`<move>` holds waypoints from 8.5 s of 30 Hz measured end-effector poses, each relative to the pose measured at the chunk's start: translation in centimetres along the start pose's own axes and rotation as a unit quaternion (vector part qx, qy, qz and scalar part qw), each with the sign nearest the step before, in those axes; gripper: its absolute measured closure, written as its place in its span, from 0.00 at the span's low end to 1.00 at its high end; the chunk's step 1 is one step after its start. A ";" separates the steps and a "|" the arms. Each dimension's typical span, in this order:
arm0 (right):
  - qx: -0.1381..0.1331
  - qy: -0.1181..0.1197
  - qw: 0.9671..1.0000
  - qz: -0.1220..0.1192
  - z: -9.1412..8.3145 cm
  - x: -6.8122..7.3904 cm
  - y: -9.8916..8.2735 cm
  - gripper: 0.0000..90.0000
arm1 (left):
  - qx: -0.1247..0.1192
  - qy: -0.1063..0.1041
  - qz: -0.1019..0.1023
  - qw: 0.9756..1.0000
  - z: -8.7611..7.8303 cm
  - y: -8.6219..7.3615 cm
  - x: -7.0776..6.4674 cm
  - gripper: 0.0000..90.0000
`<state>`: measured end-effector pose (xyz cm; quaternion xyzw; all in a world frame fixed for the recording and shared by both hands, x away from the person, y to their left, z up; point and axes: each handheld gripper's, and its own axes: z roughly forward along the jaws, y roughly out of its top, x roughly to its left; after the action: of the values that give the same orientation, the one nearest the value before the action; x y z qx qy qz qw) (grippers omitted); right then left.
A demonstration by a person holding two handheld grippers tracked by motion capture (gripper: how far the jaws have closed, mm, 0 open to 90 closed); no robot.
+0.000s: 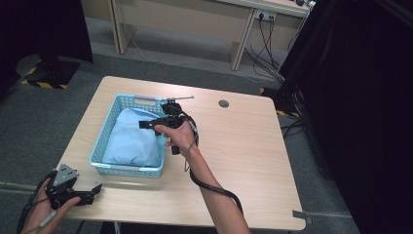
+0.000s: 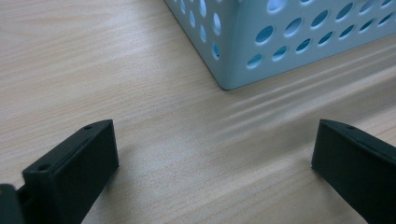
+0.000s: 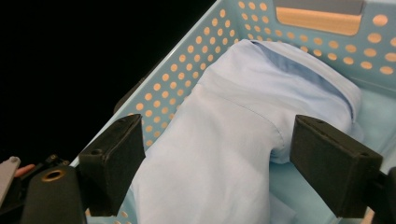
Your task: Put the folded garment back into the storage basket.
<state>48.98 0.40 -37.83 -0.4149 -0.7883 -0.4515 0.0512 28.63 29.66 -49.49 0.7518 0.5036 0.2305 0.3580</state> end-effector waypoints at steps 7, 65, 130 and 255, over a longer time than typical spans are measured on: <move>-0.004 -0.001 1.000 -0.027 -0.7 0.8 -0.2 0.15 | 0.000 0.000 0.000 1.000 0.0 0.0 0.0 0.00; -0.050 0.008 0.996 -0.071 -7.0 0.5 -4.5 0.12 | 0.000 0.000 0.001 1.000 0.0 0.0 0.0 0.00; 0.005 -0.017 0.995 -0.103 -8.8 -2.6 -12.3 0.12 | -0.002 0.004 -0.003 1.000 0.0 0.0 -0.1 0.00; 0.036 -0.093 0.994 -0.048 -15.5 -8.7 -21.5 0.11 | -0.002 0.004 -0.002 1.000 0.0 0.0 -0.1 0.00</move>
<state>35.00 -21.87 -47.06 -0.4143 -0.8246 -0.3841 -0.0292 28.59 29.60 -49.54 0.7486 0.5064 0.2343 0.3581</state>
